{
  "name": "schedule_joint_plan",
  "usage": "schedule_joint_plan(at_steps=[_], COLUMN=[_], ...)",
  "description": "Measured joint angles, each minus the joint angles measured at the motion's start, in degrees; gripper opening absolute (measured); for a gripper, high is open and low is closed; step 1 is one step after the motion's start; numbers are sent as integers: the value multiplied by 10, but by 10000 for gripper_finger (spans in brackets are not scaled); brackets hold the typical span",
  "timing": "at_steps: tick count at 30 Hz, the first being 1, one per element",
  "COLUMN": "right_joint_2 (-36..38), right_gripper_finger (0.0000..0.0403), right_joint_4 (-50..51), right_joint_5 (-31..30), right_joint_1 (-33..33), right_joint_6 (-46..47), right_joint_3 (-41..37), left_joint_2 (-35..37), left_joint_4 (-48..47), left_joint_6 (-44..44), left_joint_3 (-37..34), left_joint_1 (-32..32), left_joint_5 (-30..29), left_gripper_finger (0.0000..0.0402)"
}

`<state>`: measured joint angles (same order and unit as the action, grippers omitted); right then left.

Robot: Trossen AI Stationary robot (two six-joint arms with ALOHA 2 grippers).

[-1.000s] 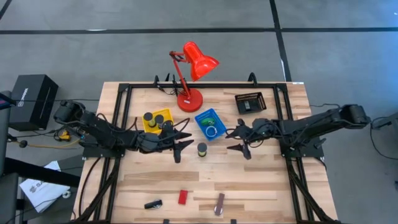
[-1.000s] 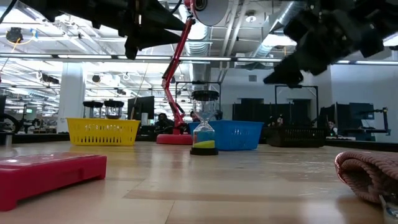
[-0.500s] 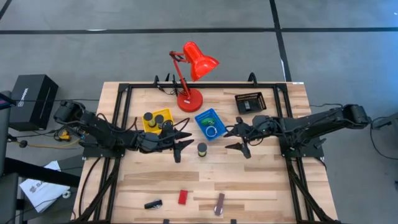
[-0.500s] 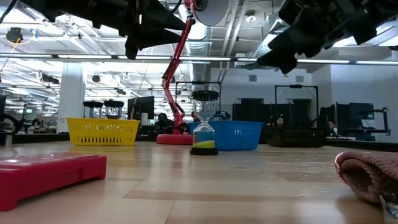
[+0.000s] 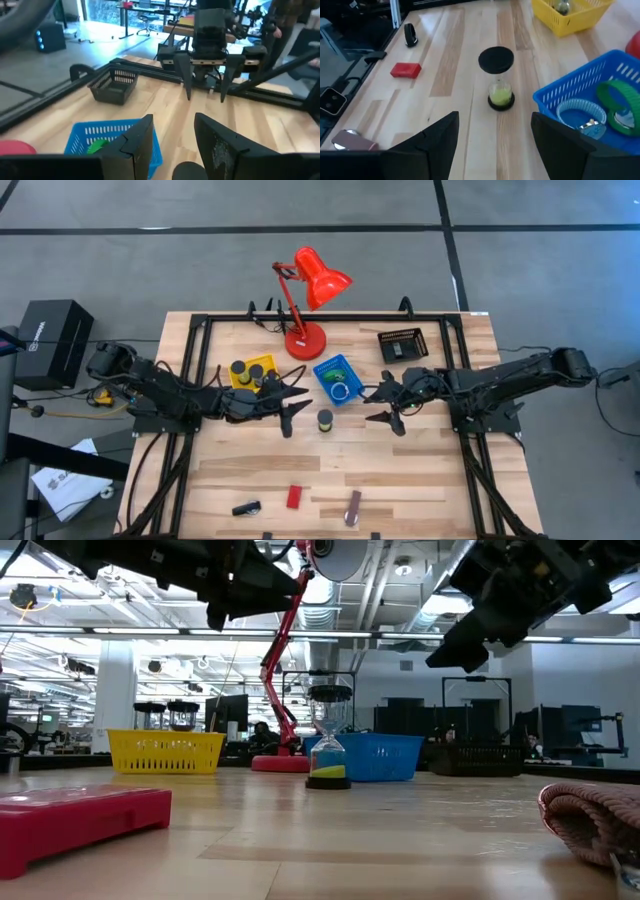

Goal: Pick & Place Office items
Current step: Put the light green hourglass into the yellow bin

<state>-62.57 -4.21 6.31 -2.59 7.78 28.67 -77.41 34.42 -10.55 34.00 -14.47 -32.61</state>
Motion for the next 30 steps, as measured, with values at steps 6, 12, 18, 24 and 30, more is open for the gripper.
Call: schedule_joint_plan(at_steps=[6,12,18,24,30], right_joint_2=[0,0,0,-1,-1], right_gripper_finger=[240,240,240,240,240], right_joint_4=[-20,-44,-33,-15,-13], right_joint_5=[0,-1,-1,-1,-1], right_joint_1=[1,0,0,0,0], right_joint_6=[-23,-31,-32,-21,-8], right_joint_3=[0,0,0,0,0], left_joint_2=[0,-26,-95,-173,-211], left_joint_4=[5,5,0,-59,-81], left_joint_6=[30,27,53,99,130], left_joint_3=[0,19,90,144,145], left_joint_1=[19,52,87,83,83], left_joint_5=[41,95,210,239,238], left_gripper_finger=[166,213,236,235,262])
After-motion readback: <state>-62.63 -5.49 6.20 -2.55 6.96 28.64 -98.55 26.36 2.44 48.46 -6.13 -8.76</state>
